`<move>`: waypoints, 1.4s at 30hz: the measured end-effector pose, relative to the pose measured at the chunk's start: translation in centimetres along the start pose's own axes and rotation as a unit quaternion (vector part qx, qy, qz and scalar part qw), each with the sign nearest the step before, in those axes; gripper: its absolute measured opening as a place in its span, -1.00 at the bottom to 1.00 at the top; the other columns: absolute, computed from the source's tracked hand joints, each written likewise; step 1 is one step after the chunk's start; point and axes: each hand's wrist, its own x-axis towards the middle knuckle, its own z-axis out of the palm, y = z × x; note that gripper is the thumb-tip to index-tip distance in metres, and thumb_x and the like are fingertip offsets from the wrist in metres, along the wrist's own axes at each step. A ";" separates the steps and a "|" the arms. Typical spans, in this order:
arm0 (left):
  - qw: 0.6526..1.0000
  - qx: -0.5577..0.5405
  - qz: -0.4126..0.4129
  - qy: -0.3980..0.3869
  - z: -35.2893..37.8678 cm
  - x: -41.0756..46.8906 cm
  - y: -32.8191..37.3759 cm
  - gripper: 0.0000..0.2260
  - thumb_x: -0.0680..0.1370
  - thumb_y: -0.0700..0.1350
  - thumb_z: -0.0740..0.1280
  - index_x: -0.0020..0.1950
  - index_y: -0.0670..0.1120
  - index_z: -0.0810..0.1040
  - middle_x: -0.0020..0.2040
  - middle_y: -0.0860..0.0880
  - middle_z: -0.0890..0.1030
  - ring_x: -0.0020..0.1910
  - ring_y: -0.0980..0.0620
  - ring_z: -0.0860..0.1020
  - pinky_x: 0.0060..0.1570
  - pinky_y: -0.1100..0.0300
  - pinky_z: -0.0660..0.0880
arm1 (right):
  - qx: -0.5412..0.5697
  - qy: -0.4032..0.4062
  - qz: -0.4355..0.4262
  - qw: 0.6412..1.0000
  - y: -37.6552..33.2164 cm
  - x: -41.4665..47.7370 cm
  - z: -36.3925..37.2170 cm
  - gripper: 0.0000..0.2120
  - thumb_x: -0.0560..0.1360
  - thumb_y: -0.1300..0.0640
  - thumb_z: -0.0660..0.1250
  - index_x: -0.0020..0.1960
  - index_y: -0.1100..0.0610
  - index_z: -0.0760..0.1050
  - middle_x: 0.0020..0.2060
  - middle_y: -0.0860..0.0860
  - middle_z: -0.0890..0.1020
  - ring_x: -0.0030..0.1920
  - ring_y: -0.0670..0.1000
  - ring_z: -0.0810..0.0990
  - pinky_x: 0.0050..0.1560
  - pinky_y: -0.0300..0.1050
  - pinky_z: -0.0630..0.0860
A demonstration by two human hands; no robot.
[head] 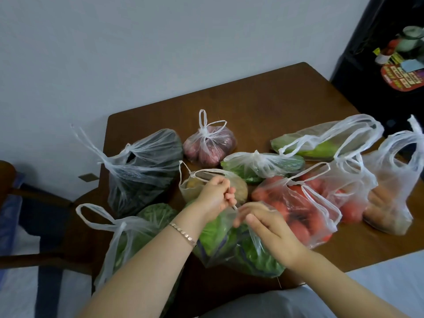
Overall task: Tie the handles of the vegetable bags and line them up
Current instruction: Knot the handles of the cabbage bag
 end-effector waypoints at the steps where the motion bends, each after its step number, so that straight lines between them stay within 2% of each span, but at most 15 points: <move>1: 0.998 0.054 0.012 -0.007 0.1 0.2 0.0 -0.74 0.63 -0.25 0.05 -0.26 -0.12 0.28 -0.37 -0.09 0.34 -0.63 0.18 0.26 -0.57 0.37 0.28 | 0.063 -0.016 0.031 0.997 -0.1 0.0 0.5 -0.62 0.48 -0.17 0.10 -0.34 0.03 0.48 -0.28 0.01 0.61 -0.13 -0.09 0.56 0.02 -0.27 0.42; 4: 0.971 0.236 0.026 -0.024 -0.3 0.7 -0.4 -0.75 0.62 -0.23 0.08 -0.26 -0.10 0.28 -0.37 -0.09 0.39 -0.56 0.10 0.27 -0.59 0.35 0.25 | 0.110 -0.010 0.096 0.989 0.2 -0.6 1.0 -0.62 0.46 -0.10 0.13 -0.45 0.07 0.35 -0.55 -0.06 0.44 -0.44 -0.15 0.41 -0.27 -0.29 0.36; 8: 0.946 0.321 0.035 -0.030 -0.3 0.9 -1.2 -0.76 0.62 -0.22 0.09 -0.26 -0.09 0.27 -0.37 -0.10 0.44 -0.51 0.06 0.27 -0.56 0.29 0.26 | 0.160 -0.001 0.143 0.977 0.4 -0.1 0.2 -0.62 0.52 0.08 0.16 -0.46 0.12 0.33 -0.61 -0.10 0.38 -0.52 -0.19 0.31 -0.38 -0.34 0.28; 12: 0.950 0.298 0.090 -0.020 -1.2 -0.2 -1.0 -0.78 0.61 -0.23 0.10 -0.24 -0.09 0.30 -0.36 -0.08 0.51 -0.53 0.07 0.34 -0.53 0.28 0.33 | 0.301 0.111 0.211 0.923 0.5 2.2 -1.0 -0.75 0.55 0.26 0.16 -0.26 0.22 0.51 -0.54 0.03 0.52 -0.51 -0.04 0.46 -0.37 -0.16 0.44; 17: 0.971 0.209 0.112 -0.032 -2.8 -2.2 -0.8 -0.81 0.60 -0.23 0.14 -0.21 -0.12 0.37 -0.24 -0.09 0.52 -0.41 0.08 0.52 -0.35 0.26 0.55 | 0.388 0.148 0.276 0.867 1.1 4.1 0.6 -0.74 0.51 0.43 0.16 0.10 0.21 0.49 -0.42 0.04 0.42 -0.53 -0.13 0.49 -0.51 -0.30 0.48; 19: 0.974 0.178 0.138 -0.038 -2.8 -2.5 -0.2 -0.82 0.59 -0.27 0.15 -0.21 -0.13 0.39 -0.22 -0.10 0.50 -0.36 0.12 0.62 -0.29 0.28 0.59 | 0.347 0.147 0.296 0.878 1.5 4.8 1.0 -0.72 0.49 0.45 0.19 0.16 0.26 0.47 -0.40 0.06 0.39 -0.56 -0.16 0.44 -0.54 -0.34 0.42; 23: 0.937 0.270 0.217 -0.050 -3.2 -2.7 0.2 -0.86 0.55 -0.32 0.21 -0.18 -0.14 0.44 -0.27 -0.02 0.50 -0.33 0.30 0.57 -0.25 0.41 0.53 | 0.214 0.124 0.285 0.926 1.5 5.2 1.7 -0.88 0.39 0.49 0.32 -0.10 0.42 0.58 -0.65 -0.08 0.50 -0.64 -0.22 0.39 -0.56 -0.41 0.35; 25: 0.902 0.350 0.251 -0.034 -3.1 -2.3 0.3 -0.90 0.53 -0.27 0.26 -0.16 -0.11 0.48 -0.31 0.06 0.49 -0.38 0.35 0.48 -0.27 0.46 0.43 | 0.161 0.119 0.267 0.943 1.4 4.8 2.0 -0.86 0.36 0.42 0.38 -0.10 0.31 0.63 -0.66 -0.11 0.53 -0.61 -0.24 0.42 -0.52 -0.42 0.36; 27: 0.898 0.358 0.253 -0.027 -2.8 -1.7 0.5 -0.91 0.53 -0.26 0.28 -0.16 -0.12 0.49 -0.33 0.08 0.50 -0.41 0.35 0.48 -0.33 0.46 0.38 | 0.125 0.098 0.256 0.954 1.5 4.5 2.0 -0.85 0.37 0.36 0.35 -0.29 0.21 0.67 -0.61 -0.10 0.51 -0.54 -0.18 0.39 -0.45 -0.34 0.34; 29: 0.912 0.333 0.237 -0.021 -2.0 -1.3 0.6 -0.85 0.53 -0.29 0.27 -0.21 -0.10 0.48 -0.35 0.07 0.51 -0.45 0.35 0.50 -0.40 0.48 0.38 | 0.124 0.079 0.244 0.958 1.9 4.4 1.8 -0.78 0.39 0.35 0.31 -0.42 0.30 0.57 -0.54 0.04 0.41 -0.46 -0.08 0.31 -0.38 -0.22 0.25; 32: 0.925 0.315 0.212 -0.017 -1.2 -0.8 0.2 -0.84 0.53 -0.28 0.27 -0.22 -0.08 0.51 -0.31 0.01 0.55 -0.43 0.30 0.53 -0.39 0.40 0.46 | 0.099 0.061 0.220 0.968 1.9 4.0 1.6 -0.79 0.42 0.28 0.36 -0.39 0.27 0.57 -0.56 -0.07 0.41 -0.51 -0.17 0.30 -0.43 -0.33 0.24; 34: 0.919 0.348 0.179 -0.045 -1.1 -0.8 0.1 -0.90 0.54 -0.20 0.27 -0.01 -0.18 0.56 -0.14 -0.09 0.63 -0.20 0.20 0.60 -0.14 0.35 0.52 | 0.103 0.068 0.211 0.970 1.9 3.8 1.6 -0.78 0.43 0.27 0.36 -0.38 0.29 0.56 -0.53 -0.02 0.46 -0.51 -0.17 0.33 -0.42 -0.36 0.28; 37: 0.874 0.457 0.128 -0.103 -2.1 -1.1 -0.1 -0.72 0.54 -0.09 0.29 0.20 -0.16 0.54 0.11 -0.14 0.63 0.08 0.03 0.57 0.13 0.19 0.43 | 0.167 0.103 0.219 0.956 2.1 3.7 1.4 -0.83 0.44 0.31 0.35 -0.33 0.30 0.58 -0.49 0.04 0.51 -0.48 -0.13 0.41 -0.37 -0.35 0.38; 39: 0.854 0.489 0.129 -0.124 -2.8 -1.3 -0.2 -0.78 0.51 -0.08 0.34 0.10 -0.12 0.62 0.03 -0.13 0.67 0.01 0.04 0.58 0.09 0.14 0.46 | 0.180 0.112 0.216 0.953 2.1 3.6 1.2 -0.87 0.43 0.31 0.35 -0.28 0.32 0.61 -0.49 0.04 0.53 -0.45 -0.13 0.46 -0.30 -0.30 0.44; 42: 0.862 0.477 0.141 -0.099 -3.4 -1.3 -0.2 -0.83 0.43 -0.14 0.43 0.00 -0.13 0.67 -0.06 -0.12 0.70 -0.16 0.10 0.60 -0.01 0.20 0.49 | 0.194 0.123 0.204 0.952 1.7 3.4 1.0 -0.79 0.45 0.37 0.31 -0.34 0.25 0.58 -0.41 0.13 0.56 -0.32 -0.06 0.53 -0.24 -0.41 0.49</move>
